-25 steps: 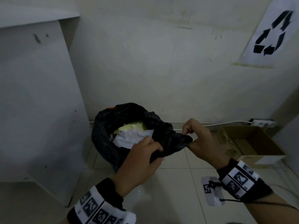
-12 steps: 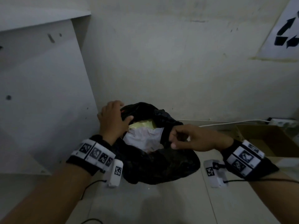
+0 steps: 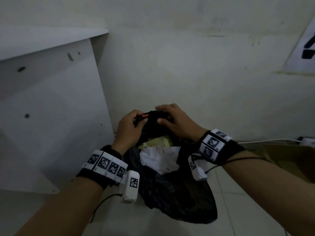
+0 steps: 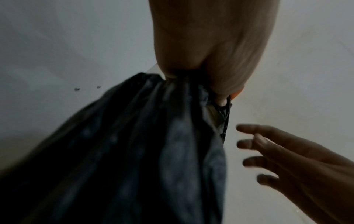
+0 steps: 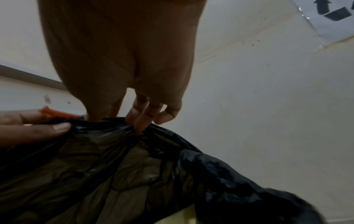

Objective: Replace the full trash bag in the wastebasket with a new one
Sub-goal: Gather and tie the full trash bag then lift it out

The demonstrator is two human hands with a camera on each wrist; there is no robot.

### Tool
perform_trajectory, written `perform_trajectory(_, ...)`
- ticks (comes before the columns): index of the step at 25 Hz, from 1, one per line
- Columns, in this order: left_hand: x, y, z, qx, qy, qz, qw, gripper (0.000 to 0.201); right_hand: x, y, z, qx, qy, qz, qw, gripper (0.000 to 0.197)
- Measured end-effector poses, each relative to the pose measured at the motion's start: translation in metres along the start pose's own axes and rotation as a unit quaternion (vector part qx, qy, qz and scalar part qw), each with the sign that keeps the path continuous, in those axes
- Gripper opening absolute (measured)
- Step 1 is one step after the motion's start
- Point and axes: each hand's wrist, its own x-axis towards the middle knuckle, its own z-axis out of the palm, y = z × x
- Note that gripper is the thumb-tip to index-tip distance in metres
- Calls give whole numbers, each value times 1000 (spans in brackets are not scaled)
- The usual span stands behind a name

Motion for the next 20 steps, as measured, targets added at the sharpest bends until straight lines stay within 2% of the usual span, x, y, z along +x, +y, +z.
perform_trajectory(3, 12, 14, -10, -7, 26, 3, 1000, 6, 28, -14, -1, -49, 24, -58, 997, 28)
perform_trajectory(6, 20, 26, -23, -19, 40, 19, 999, 11, 40, -32, -10, -43, 60, -106, 992, 15)
perform_trajectory(12, 34, 45, -40, -45, 49, 16, 998, 16, 50, -51, -26, -31, 47, -138, 989, 14)
perform_trajectory(17, 33, 52, -43, -28, 14, 11, 999, 19, 61, -69, -46, 28, 62, -123, 990, 8)
perform_trajectory(20, 34, 61, -47, -26, -34, -4, 999, 23, 70, -82, -63, 33, 91, -126, 987, 10)
